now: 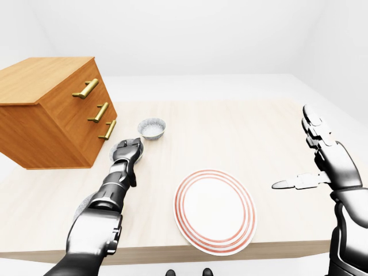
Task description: Put the bowl in the middle on the plate.
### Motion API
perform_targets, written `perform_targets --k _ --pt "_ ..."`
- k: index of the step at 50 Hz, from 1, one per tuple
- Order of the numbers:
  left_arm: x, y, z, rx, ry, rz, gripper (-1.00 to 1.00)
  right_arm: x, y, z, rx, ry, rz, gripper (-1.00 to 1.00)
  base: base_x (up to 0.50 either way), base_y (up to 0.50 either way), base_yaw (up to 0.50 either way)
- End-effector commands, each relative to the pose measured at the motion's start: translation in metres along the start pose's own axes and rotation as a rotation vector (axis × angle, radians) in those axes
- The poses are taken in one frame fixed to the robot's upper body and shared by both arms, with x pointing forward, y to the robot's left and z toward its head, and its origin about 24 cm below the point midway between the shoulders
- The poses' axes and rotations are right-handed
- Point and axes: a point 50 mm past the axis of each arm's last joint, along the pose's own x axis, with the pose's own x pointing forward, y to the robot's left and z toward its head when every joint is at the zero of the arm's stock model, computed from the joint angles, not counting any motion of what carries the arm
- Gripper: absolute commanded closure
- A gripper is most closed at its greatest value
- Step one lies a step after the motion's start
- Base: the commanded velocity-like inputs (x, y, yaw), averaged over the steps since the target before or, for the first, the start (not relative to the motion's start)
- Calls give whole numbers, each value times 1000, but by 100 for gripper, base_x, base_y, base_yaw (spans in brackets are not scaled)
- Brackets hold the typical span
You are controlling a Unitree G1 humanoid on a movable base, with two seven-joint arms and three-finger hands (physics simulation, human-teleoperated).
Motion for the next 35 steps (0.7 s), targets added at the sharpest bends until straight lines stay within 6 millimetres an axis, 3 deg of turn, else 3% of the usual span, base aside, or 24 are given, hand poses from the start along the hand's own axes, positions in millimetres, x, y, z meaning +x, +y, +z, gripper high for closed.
perform_targets --k 1,3,5,7,8,10,12,19,20,22,30,33,34,35 --pt "0 -2 0 -7 -2 -6 -100 0 0 1 -4 -6 -1 -100 0 0 0" --pt "0 -3 0 -12 -1 -9 -100 0 -1 2 -6 -9 -1 -100 0 0 0" --pt "0 -3 -1 -17 1 -9 -69 0 -1 2 -5 -8 -1 -100 0 0 0" --pt "0 -3 -1 -17 1 -9 -60 0 -1 2 -4 -7 -1 -100 0 0 0" --pt "0 -1 0 -20 -2 -4 -17 0 -1 3 -7 -12 0 -100 0 0 0" --pt "0 0 0 -21 -4 0 -6 0 -2 6 -12 -22 -1 -100 0 0 0" --pt "0 -1 1 -23 -6 -3 39 0 -1 3 -6 -14 -1 -100 0 0 0" --pt "0 1 4 -21 -14 5 47 -1 -1 2 3 -11 -2 -100 0 0 0" --pt "0 0 4 -18 -13 3 65 -1 -1 2 4 -11 -3 -100 0 0 0" --pt "0 -1 5 -22 -17 2 73 -1 -1 2 7 -13 -2 -100 0 0 0" --pt "0 -1 6 -34 -26 8 69 -1 0 1 22 -13 3 -100 0 0 0" --pt "0 -1 8 -44 -30 10 85 -1 0 0 28 -10 3 -100 0 0 0" --pt "-1 -4 8 -44 -30 -1 100 -1 0 -1 30 -4 2 -100 0 0 0" --pt "-1 -5 8 -43 -30 -1 100 -1 0 -2 31 -2 2 -100 0 0 0"
